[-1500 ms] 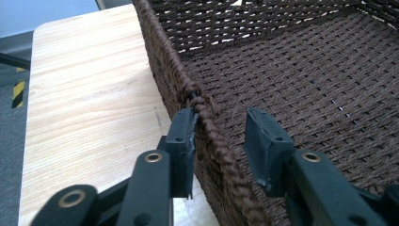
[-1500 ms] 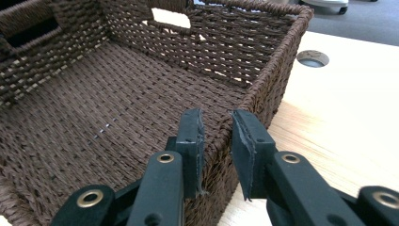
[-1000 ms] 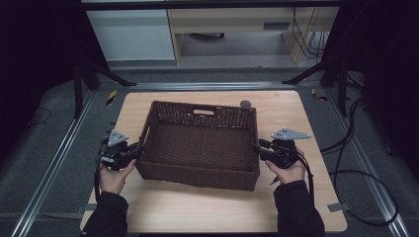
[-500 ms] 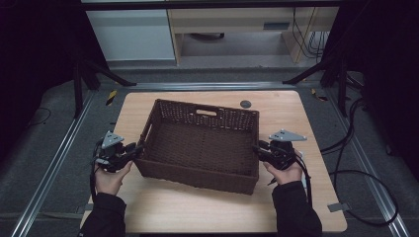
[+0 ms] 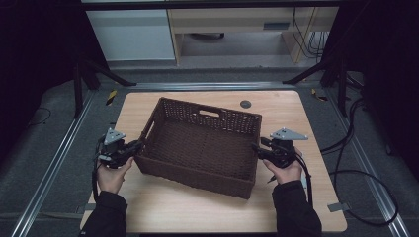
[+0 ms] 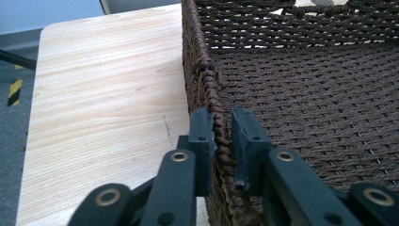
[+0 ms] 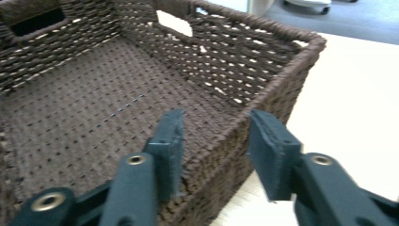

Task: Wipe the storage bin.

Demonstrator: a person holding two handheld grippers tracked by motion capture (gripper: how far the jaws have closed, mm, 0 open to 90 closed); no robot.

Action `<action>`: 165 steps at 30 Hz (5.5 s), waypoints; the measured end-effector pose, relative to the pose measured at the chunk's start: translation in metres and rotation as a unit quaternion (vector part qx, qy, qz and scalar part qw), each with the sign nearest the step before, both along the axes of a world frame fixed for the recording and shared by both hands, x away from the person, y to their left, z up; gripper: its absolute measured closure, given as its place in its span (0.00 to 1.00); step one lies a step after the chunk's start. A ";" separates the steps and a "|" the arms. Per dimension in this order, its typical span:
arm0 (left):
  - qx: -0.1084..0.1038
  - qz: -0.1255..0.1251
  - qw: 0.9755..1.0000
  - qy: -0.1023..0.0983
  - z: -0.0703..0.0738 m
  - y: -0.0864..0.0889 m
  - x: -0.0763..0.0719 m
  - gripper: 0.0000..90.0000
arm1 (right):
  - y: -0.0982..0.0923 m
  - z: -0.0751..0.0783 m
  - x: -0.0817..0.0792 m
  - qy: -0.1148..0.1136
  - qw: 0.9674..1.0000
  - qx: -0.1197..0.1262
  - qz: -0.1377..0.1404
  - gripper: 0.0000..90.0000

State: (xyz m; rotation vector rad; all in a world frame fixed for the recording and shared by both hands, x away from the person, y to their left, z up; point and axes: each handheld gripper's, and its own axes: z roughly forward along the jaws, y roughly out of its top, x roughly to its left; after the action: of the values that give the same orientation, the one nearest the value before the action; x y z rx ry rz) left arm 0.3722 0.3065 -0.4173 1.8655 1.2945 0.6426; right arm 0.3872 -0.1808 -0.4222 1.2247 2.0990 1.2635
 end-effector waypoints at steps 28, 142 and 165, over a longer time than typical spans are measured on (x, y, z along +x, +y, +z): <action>-0.002 0.006 1.000 -0.020 0.007 -0.011 -0.026 0.71 | -0.003 0.009 -0.023 -0.019 1.000 0.000 -0.007 0.51; -0.030 -0.054 0.998 -0.014 0.004 -0.062 0.001 0.70 | 0.005 0.012 -0.016 -0.035 0.998 -0.026 0.046 0.76; -0.027 -0.054 0.998 -0.009 -0.001 -0.069 -0.005 0.61 | 0.018 0.008 -0.029 -0.020 0.998 -0.023 0.063 0.79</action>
State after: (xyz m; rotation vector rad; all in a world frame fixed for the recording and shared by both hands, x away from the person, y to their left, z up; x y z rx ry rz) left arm 0.3669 0.2375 -0.4182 1.8669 1.1808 0.5603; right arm 0.3586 -0.1633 -0.4138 1.0544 2.1927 1.2749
